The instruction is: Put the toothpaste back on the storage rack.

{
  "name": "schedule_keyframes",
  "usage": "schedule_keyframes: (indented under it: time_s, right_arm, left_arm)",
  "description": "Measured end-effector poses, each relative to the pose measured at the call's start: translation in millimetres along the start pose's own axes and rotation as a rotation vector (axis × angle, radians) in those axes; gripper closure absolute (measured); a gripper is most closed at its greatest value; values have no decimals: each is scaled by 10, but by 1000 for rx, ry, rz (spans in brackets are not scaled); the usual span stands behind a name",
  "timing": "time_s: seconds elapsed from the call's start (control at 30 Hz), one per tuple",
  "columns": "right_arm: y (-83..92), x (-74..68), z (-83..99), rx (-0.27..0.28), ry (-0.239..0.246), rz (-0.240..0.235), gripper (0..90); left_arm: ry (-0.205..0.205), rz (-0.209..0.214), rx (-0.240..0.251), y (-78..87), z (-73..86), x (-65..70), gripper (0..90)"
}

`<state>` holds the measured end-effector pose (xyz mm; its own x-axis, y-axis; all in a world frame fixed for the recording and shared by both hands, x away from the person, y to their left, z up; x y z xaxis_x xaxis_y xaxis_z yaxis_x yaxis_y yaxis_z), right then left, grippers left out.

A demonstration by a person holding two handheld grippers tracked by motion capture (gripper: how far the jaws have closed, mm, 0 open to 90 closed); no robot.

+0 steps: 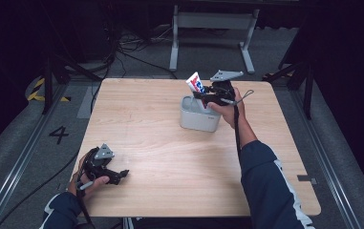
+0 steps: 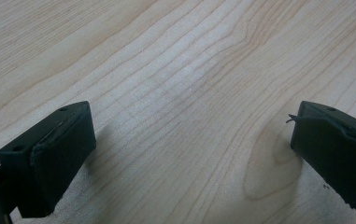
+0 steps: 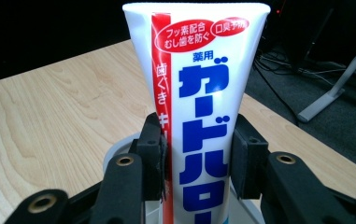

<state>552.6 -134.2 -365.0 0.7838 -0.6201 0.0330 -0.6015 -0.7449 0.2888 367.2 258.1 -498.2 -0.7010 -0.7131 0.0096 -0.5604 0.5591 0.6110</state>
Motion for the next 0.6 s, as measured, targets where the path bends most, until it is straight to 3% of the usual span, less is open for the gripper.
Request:
schedule_keyframes:
  time_s: [0.2, 0.6]
  right_arm:
    - [49, 3, 96, -36, 20, -22, 615]
    - [117, 11, 223, -93, 38, -20, 601]
  left_arm:
    - [0, 0, 0, 0, 0, 0, 4]
    - [1, 1, 0, 0, 0, 0, 4]
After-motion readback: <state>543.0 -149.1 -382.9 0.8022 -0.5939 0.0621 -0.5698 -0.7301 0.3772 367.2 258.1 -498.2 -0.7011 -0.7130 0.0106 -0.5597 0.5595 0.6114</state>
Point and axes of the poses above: each handheld gripper's, and its own axes: y roughly backward along the jaws, z roughly out of its underside, x roughly to its right, the point moved 2 cm from there along -y, roughly forward along the jaws, and after that the axes turned 11 degrees about x, right-handed, at the moved point
